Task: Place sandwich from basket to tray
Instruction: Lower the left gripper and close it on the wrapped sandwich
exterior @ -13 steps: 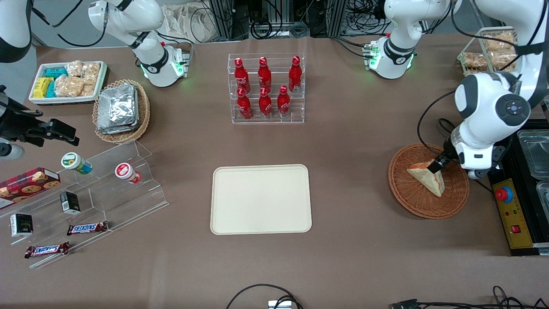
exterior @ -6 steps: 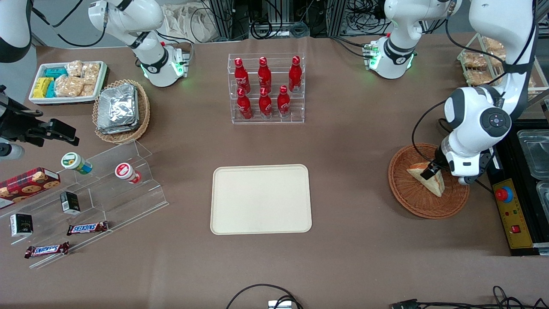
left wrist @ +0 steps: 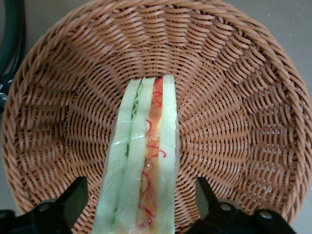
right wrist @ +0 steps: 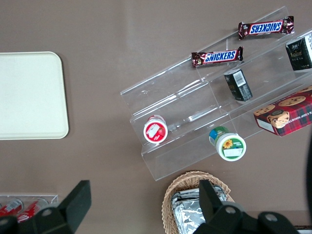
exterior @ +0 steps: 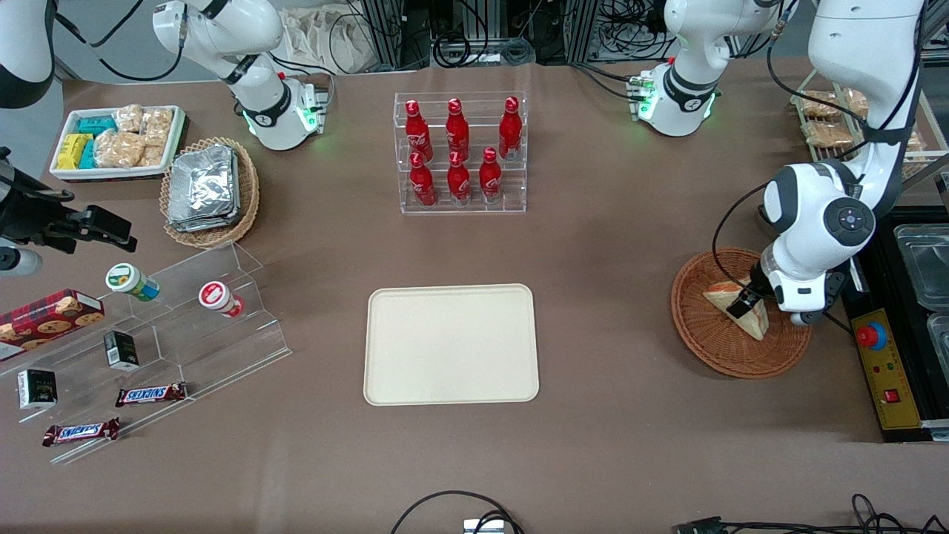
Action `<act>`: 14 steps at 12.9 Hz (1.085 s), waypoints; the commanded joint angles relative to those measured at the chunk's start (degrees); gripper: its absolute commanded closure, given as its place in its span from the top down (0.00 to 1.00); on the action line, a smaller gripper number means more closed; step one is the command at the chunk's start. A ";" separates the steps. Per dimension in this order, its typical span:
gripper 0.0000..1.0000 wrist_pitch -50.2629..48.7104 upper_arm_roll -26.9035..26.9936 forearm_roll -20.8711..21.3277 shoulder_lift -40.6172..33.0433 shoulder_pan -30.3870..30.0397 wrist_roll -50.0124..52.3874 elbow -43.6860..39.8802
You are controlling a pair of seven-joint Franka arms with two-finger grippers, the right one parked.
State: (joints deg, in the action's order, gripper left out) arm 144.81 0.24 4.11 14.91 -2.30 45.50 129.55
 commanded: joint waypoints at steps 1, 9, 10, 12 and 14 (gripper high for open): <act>0.78 2.05 0.11 0.11 0.73 0.01 0.73 0.52; 0.17 -4.78 0.11 0.72 -4.00 0.63 -1.46 -0.79; 0.17 -8.02 -0.24 0.73 -5.58 0.89 -3.64 -1.75; 0.14 -14.27 -1.99 0.82 -8.92 0.98 -10.04 -4.38; 0.13 -19.63 -3.31 0.64 -11.30 1.50 -17.68 -7.46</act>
State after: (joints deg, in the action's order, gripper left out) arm 130.08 -2.16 4.35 6.55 -1.58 33.66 124.15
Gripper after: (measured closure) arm 0.815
